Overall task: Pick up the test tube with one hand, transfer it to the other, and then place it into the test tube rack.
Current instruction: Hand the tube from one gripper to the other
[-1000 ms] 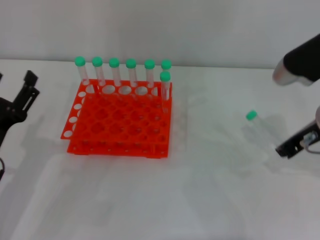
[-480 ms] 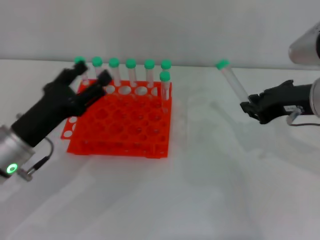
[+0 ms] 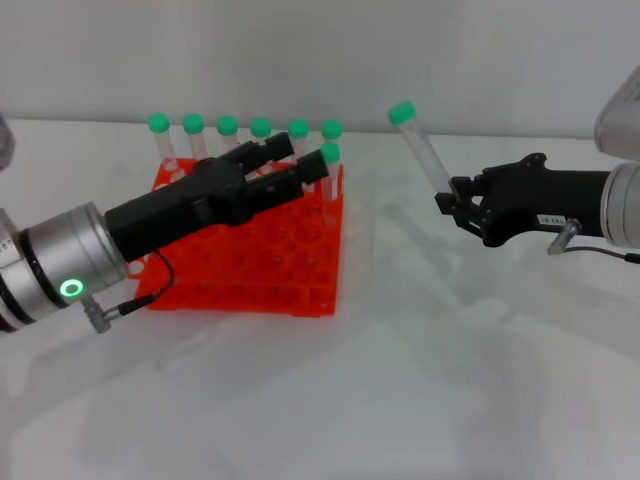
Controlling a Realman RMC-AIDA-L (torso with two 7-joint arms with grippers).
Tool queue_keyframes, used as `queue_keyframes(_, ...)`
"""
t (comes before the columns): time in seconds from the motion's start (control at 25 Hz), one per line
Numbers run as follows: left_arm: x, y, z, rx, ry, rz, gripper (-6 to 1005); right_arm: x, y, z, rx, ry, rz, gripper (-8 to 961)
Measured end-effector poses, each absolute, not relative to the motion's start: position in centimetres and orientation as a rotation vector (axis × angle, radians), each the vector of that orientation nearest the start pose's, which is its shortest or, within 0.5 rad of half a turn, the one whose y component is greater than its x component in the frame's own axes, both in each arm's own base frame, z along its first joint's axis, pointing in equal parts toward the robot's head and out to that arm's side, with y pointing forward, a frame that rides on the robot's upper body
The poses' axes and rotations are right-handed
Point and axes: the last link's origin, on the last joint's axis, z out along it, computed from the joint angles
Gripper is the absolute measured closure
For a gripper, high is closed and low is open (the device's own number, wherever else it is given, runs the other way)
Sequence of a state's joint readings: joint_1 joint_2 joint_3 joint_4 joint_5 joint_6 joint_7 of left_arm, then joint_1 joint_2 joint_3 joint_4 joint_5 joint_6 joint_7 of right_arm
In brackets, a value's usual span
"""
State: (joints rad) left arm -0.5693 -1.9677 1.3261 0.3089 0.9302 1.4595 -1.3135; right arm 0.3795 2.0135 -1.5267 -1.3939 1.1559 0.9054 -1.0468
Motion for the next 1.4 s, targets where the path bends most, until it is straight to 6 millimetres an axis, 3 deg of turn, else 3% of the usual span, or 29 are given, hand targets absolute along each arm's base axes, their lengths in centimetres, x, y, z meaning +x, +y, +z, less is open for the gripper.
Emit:
queue_keyframes(0.48,-22.4,35.8,0.3,-2.403,-0.88,-1.335,151,14.2,36.4,-0.1,-2.568,0.304,0.476,736)
queue_keyframes(0.76,-21.5,36.7,-0.1,-2.435,-0.923,-1.301,153,13.4,35.9,-1.1,-2.607,0.256,0.473,721)
queue_keyframes(1.4,-20.2,37.6,-1.5,-2.51,-0.884,-1.202,157,12.5,36.1,-1.1,-2.606,0.211,0.481,688)
